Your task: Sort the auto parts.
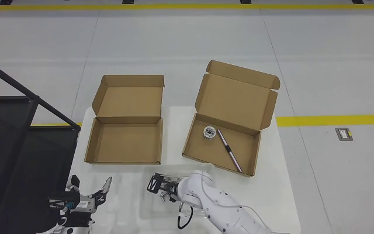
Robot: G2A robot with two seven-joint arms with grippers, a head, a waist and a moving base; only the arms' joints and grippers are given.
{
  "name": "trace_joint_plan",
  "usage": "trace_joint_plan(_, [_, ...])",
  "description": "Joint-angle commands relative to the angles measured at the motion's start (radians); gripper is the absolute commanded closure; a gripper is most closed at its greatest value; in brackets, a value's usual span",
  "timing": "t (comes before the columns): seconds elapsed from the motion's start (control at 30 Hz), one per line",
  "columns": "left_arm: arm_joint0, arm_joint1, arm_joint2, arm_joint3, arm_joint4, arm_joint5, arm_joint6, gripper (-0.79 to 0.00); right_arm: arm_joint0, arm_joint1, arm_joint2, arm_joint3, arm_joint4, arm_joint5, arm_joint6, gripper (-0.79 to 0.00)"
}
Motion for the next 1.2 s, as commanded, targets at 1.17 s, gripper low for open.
trace_joint_plan(1.17, [0.000,0.000,0.000,0.000,0.000,0.000,0.000,-0.785,-0.229,0.118,0.361,-0.510,-0.078,-0.031,0.014,0.000])
